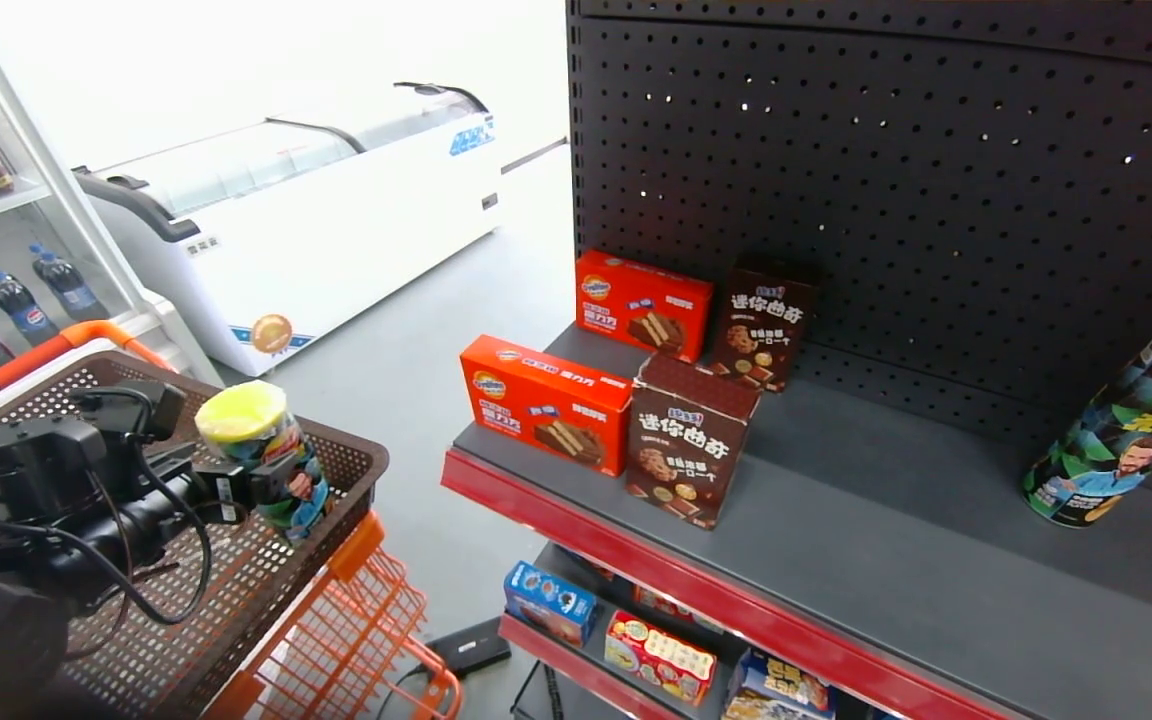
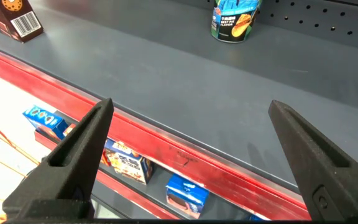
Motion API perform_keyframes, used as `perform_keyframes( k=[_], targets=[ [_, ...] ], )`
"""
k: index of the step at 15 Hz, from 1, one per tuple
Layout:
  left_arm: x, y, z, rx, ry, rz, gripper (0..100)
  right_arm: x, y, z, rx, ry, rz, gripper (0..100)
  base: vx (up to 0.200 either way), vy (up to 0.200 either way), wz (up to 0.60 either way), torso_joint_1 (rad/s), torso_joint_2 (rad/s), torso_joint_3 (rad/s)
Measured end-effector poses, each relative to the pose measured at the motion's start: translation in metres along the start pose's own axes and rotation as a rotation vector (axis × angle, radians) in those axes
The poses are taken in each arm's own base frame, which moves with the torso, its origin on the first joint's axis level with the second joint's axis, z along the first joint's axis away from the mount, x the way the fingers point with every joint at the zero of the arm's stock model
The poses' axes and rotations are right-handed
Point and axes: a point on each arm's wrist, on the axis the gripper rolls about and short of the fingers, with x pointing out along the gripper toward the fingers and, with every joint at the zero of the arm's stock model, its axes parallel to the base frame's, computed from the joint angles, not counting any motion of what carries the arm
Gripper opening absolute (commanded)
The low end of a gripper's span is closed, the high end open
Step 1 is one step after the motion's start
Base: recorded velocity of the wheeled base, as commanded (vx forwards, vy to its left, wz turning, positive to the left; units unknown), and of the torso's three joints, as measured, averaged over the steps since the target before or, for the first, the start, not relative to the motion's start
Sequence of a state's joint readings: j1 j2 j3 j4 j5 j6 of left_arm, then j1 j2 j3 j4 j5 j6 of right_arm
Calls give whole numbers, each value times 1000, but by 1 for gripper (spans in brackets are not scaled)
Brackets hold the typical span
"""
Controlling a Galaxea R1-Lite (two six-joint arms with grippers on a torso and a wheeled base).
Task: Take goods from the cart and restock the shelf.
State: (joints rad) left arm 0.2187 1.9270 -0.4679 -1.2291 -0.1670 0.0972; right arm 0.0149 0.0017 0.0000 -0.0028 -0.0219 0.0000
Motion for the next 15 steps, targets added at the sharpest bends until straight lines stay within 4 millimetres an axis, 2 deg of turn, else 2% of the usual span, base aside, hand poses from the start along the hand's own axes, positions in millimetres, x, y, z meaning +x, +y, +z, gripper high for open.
perform_keyframes(
  k=[4,7,14,15],
  targets=[
    [25,4,-3,2,-8,2,100,0,0,0,0,0,-1,100,0,0,0,0,0,0],
    [41,0,0,10,-33,-16,100,0,0,0,0,0,0,100,0,0,0,0,0,0],
    [61,-18,-6,23,-28,-74,100,0,0,0,0,0,0,100,0,0,0,0,0,0],
    [65,-20,-5,26,-33,-81,0,0,0,0,0,0,0,100,0,0,0,0,0,0]
  ],
)
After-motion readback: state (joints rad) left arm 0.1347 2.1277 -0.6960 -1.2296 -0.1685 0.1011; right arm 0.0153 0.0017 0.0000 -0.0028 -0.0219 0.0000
